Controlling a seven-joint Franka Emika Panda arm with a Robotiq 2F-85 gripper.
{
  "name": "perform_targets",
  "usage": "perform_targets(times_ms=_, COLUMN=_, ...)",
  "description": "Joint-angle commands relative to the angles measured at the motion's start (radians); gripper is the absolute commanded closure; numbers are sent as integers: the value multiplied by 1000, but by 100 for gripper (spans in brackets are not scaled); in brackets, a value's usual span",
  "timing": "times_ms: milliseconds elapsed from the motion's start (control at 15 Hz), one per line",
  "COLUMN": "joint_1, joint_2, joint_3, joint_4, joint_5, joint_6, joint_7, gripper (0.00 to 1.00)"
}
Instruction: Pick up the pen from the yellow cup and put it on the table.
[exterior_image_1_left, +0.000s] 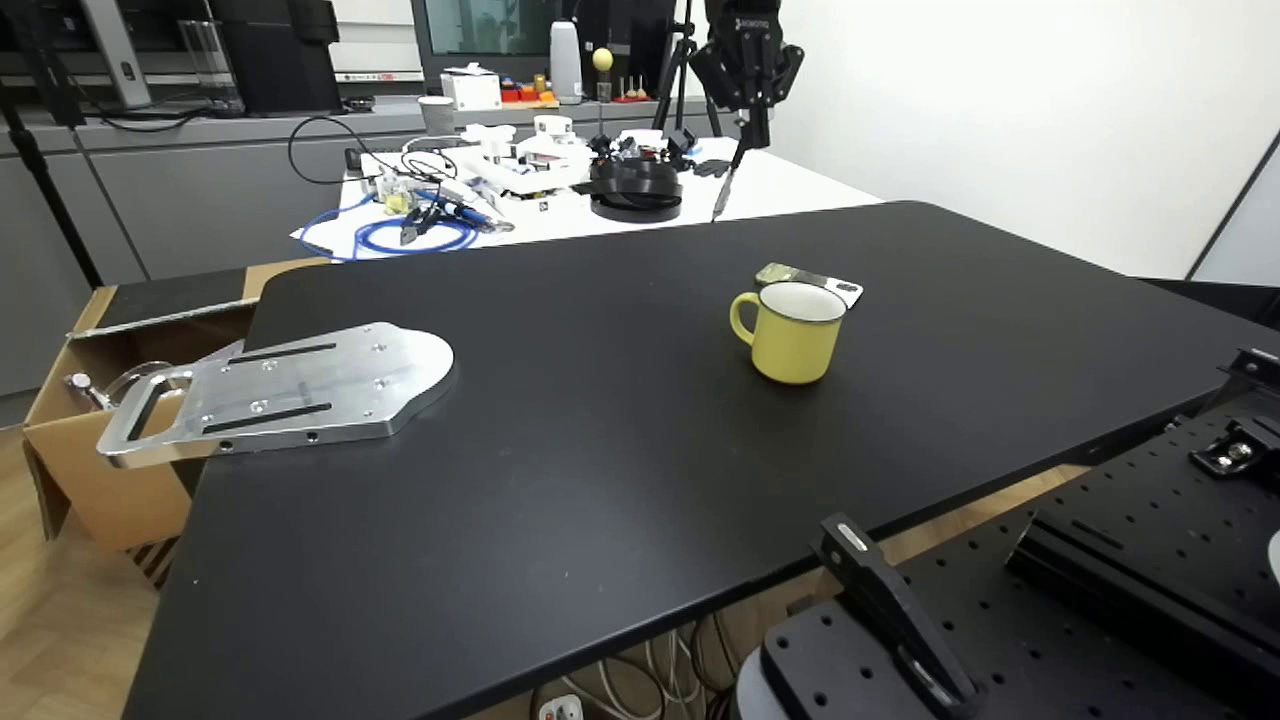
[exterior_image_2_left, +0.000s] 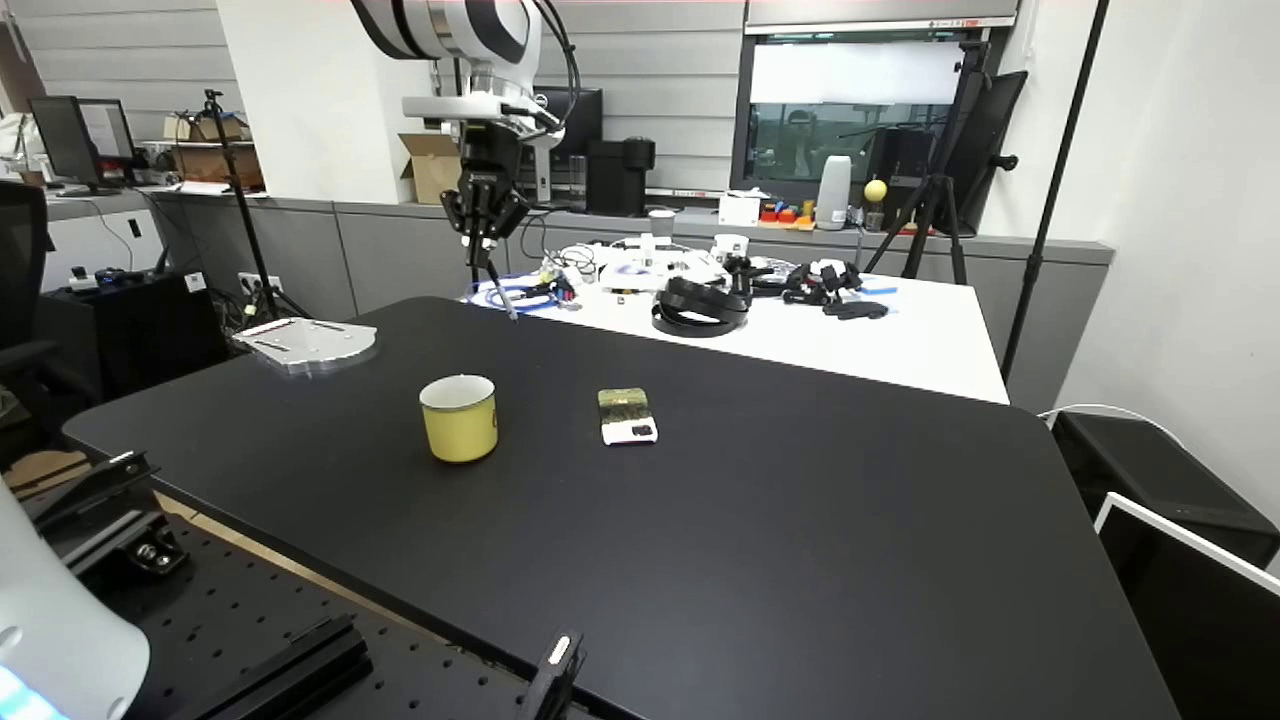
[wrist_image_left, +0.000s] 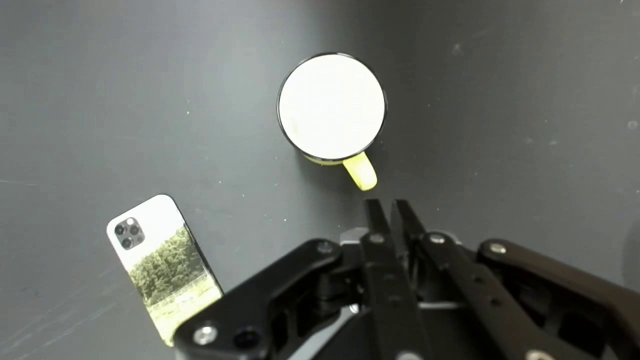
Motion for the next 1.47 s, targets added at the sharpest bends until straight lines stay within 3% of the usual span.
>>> perform_targets(times_ms=0, joint_1=29, joint_2=13, joint_3=-16, joint_4=-42, joint_5=-35, joint_6=137, joint_7=91, gripper=98)
perform_targets(times_ms=667, joint_1=136, joint_2=117, joint_3=-103, joint_4=-151, joint_5=-166, joint_6=486, joint_7=413, gripper=98)
perform_targets(times_ms=1400, joint_1=195, joint_2=220, joint_3=-137, joint_4=-158, joint_5=-142, joint_6=518, joint_7=549, gripper=98)
